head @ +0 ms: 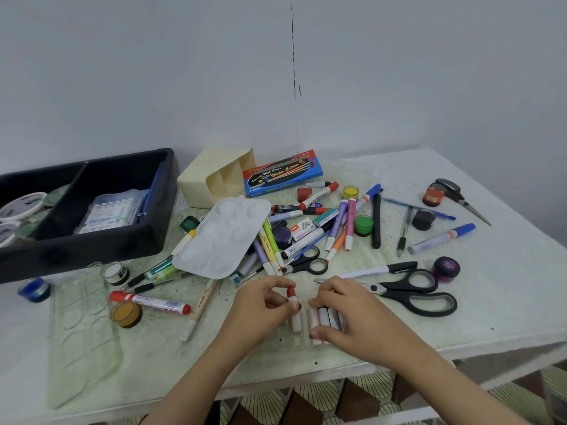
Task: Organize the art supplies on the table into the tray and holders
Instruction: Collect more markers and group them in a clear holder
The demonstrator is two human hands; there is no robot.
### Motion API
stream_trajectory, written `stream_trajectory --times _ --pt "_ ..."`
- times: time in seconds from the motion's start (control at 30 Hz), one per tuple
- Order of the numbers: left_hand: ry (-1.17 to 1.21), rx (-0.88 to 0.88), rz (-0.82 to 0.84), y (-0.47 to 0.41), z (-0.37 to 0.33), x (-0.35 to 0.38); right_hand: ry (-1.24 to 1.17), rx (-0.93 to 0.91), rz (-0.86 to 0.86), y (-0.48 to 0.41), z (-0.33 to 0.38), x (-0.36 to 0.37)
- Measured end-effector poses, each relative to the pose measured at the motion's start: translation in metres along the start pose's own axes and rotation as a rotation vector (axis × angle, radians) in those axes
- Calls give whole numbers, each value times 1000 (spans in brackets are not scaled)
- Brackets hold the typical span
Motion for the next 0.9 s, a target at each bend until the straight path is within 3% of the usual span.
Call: stream_trajectory --times 0.27,0.7,0.9 --pt "-49 67 -41 4 4 9 -18 -1 -3 1 -2 1" --pt "-505 249 105 5 15 12 -15 -16 41 4 -5 -2" --pt "-513 304 58 10 17 14 -26 -14 41 4 -6 -2"
Point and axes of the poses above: each hand's wrist, its own y-axis away from the middle knuckle, its own x-axis out of the palm, z = x × y, the point moved 2 cm from there along -y, towards the middle knuckle, and after that the axes turned 10 degrees about z, right-handed, at the moved point
